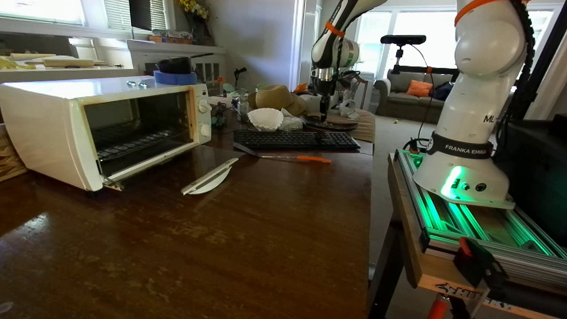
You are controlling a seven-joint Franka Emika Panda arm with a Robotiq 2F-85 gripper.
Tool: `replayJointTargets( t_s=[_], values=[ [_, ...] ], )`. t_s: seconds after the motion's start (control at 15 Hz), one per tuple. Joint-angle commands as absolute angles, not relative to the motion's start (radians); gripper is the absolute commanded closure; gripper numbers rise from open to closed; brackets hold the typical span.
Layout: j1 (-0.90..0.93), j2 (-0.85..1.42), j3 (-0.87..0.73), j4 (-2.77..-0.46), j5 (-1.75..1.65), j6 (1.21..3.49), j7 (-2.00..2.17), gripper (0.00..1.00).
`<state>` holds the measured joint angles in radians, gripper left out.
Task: Remove two objects from the tray and place them on the counter.
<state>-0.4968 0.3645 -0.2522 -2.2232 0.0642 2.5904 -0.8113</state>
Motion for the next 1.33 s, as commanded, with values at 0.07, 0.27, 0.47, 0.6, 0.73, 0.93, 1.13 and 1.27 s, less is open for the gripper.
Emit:
replayJointTargets(
  t_s=[0.07, 0.27, 0.47, 0.6, 0.73, 0.93, 1.13, 1.27],
  values=[
    [-0.511, 0.384, -0.237, -2.216, 0.072, 2.606, -0.809, 0.64],
    [-0.507, 0.389, -0.242, -2.218, 0.063, 2.606, -0.801, 0.7],
    [-0.509, 0.392, -0.24, -2.22, 0.064, 2.607, -0.8, 0.75],
    [-0.51, 0.392, -0.238, -2.22, 0.066, 2.606, -0.8, 0.84],
    [-0.509, 0.394, -0.238, -2.221, 0.064, 2.607, -0.799, 0.91],
    [-0.507, 0.395, -0.238, -2.224, 0.061, 2.606, -0.797, 0.88],
    [-0.506, 0.396, -0.24, -2.224, 0.057, 2.608, -0.794, 0.91],
    [-0.506, 0.396, -0.24, -2.223, 0.057, 2.607, -0.793, 0.94]
  ],
)
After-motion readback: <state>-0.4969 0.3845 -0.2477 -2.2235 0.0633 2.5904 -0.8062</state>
